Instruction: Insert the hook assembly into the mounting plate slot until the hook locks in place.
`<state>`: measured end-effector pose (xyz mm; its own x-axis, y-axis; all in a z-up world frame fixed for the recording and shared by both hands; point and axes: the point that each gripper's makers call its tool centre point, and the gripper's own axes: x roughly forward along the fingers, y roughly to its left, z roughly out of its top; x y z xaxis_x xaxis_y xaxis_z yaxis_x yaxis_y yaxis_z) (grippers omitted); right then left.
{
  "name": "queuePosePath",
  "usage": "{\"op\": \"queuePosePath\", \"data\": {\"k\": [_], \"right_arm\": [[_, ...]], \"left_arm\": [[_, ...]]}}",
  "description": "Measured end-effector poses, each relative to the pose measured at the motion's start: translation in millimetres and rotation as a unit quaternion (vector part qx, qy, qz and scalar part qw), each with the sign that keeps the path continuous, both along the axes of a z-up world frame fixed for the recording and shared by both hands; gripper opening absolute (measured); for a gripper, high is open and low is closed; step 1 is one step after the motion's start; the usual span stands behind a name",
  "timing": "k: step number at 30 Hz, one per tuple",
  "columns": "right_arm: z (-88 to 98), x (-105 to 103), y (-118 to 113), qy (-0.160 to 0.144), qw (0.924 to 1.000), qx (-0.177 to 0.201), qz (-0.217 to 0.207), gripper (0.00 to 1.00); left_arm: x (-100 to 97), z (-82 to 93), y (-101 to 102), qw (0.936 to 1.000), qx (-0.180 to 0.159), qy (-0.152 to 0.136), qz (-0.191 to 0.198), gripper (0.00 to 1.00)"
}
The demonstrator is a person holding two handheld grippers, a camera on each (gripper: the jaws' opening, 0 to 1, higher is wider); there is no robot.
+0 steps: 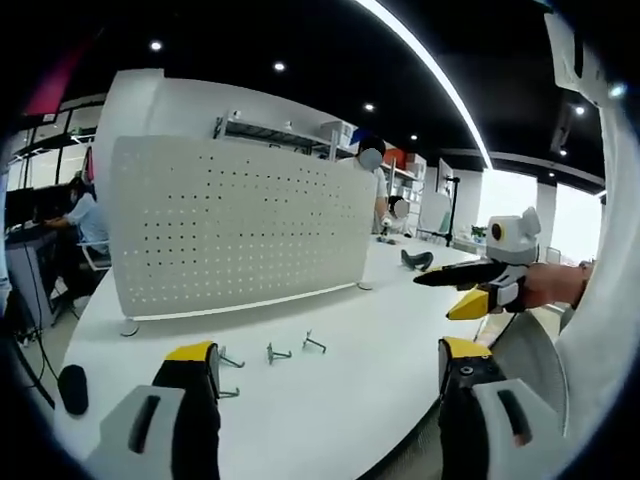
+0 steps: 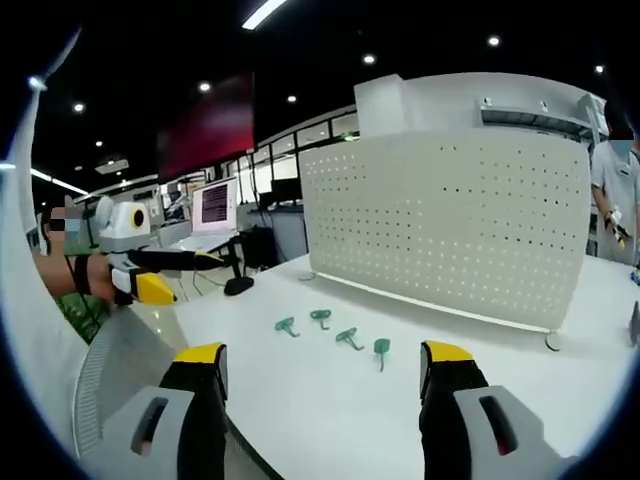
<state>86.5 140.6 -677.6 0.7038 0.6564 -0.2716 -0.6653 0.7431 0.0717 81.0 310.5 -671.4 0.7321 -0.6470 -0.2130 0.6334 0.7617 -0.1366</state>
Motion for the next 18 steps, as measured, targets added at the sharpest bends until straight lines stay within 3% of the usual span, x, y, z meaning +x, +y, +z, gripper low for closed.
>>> {"op": "queuePosePath", "data": {"k": [12,15,18], "right_arm": [[-5.9,1.7,-8.1,0.009,0.9998,0.005,-0.020,0.79],[-6.5,1.8,-9.1,0.010,0.9997,0.004,-0.024,0.79],[-8.3,0.4,-9.0,0.012,0.9996,-0.002,-0.025,0.79]], "left_arm": [[17.8,-7.7,4.1,0.9997,0.022,0.012,0.004,0.86],[22.4,-14.4,4.4,0.9993,0.025,0.028,0.000,0.90],[26.4,-15.9,6.6,0.9989,0.044,0.018,-0.001,0.84]]}}
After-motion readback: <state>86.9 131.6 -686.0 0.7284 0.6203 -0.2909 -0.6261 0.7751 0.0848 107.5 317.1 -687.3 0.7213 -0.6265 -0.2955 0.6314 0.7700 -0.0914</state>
